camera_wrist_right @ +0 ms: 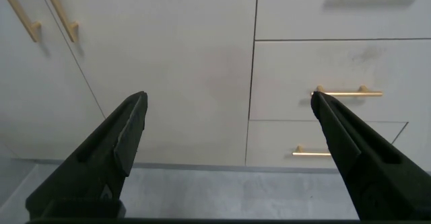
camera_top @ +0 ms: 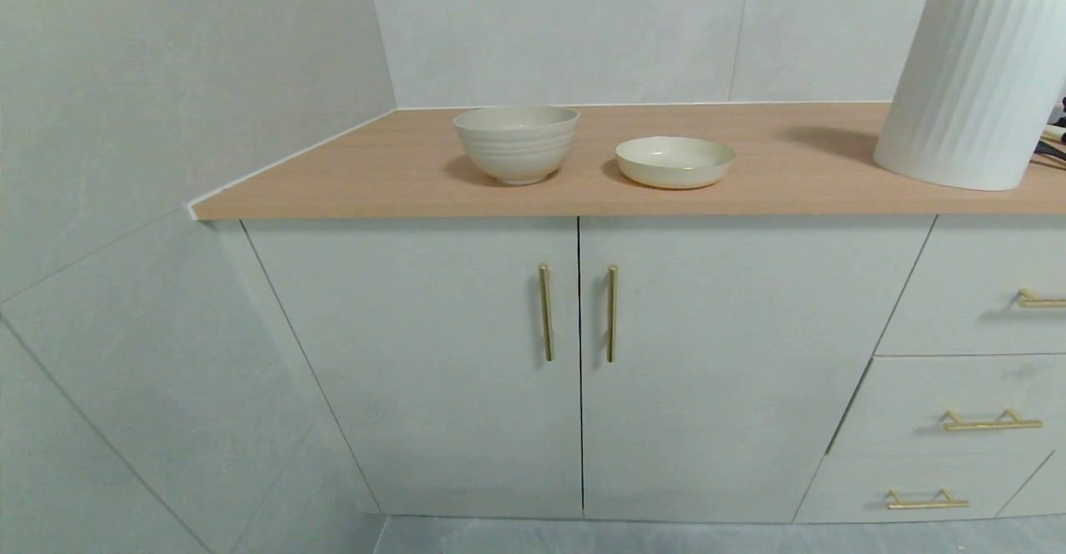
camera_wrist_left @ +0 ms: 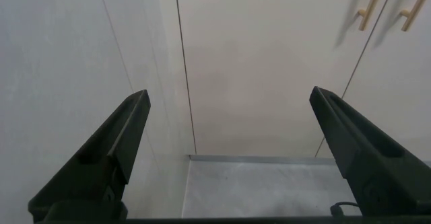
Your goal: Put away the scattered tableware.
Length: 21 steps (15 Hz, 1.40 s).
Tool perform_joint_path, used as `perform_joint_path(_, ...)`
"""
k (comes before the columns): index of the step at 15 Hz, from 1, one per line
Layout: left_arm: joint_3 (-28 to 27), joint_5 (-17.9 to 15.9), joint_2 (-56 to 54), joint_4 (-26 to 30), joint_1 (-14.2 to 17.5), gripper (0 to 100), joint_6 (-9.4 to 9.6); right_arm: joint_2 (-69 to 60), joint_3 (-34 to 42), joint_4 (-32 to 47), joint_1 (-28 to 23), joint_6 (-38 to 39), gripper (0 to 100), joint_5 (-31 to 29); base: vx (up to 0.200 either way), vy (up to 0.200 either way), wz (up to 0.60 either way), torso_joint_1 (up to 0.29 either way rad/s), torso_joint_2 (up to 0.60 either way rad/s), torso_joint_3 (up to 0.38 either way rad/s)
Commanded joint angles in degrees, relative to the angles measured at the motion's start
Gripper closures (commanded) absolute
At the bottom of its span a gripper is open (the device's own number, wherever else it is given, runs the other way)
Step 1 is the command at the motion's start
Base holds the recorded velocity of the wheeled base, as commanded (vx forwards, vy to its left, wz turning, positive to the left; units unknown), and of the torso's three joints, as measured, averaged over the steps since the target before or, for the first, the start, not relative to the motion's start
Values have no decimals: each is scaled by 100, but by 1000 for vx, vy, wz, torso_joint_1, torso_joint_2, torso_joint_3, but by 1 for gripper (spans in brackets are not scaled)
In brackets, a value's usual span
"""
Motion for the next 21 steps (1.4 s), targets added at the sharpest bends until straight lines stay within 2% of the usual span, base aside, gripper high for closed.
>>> perform_joint_path(1, 0, 4, 1, 0, 2, 0, 0, -2, 0, 0, 1, -10, 0, 2, 0, 0, 0, 0, 0, 0)
perform_joint_path(7, 0, 4, 1, 0, 2, 0, 0, -2, -9, -35, 1, -27, 0, 11, 0, 0, 0, 0, 0, 0)
perform_joint_path(8, 0, 4, 1, 0, 2, 0, 0, 33, -272, -53, 10, 60, 0, 187, 0, 0, 0, 0, 0, 0)
perform_joint_path(10, 0, 4, 1, 0, 2, 0, 0, 279, -888, 149, 62, 351, 0, 1092, 0, 0, 0, 0, 0, 0)
perform_joint_path(12, 0, 4, 1, 0, 2, 0, 0, 1263, -1037, 448, 106, 227, 0, 2217, 0, 0, 0, 0, 0, 0)
perform_joint_path(13, 0, 4, 1, 0, 2, 0, 0, 1562, -1090, 439, 106, 131, 0, 2366, 0, 0, 0, 0, 0, 0)
perform_joint_path(14, 0, 4, 1, 0, 2, 0, 0, 2459, -1406, 439, 124, 104, 0, 2525, 0, 0, 0, 0, 0, 0)
perform_joint_path(15, 0, 4, 1, 0, 2, 0, 0, 2459, -1406, 439, 124, 104, 0, 2525, 0, 0, 0, 0, 0, 0)
perform_joint_path(16, 0, 4, 1, 0, 2, 0, 0, 3505, -1872, 431, 273, 96, 0, 2551, 0, 0, 0, 0, 0, 0)
perform_joint_path(18, 0, 4, 1, 0, 2, 0, 9, 4849, -2575, 185, 1381, 148, 0, 2533, 0, 0, 0, 0, 0, 0)
perform_joint_path(20, 0, 4, 1, 0, 2, 0, 9, 6053, -2936, -562, 2400, 342, 0, 2437, 0, 0, 0, 0, 0, 0)
perform_joint_path(21, 0, 4, 1, 0, 2, 0, 9, 6660, -3103, -984, 2629, 351, 0, 2331, 0, 0, 0, 0, 0, 0)
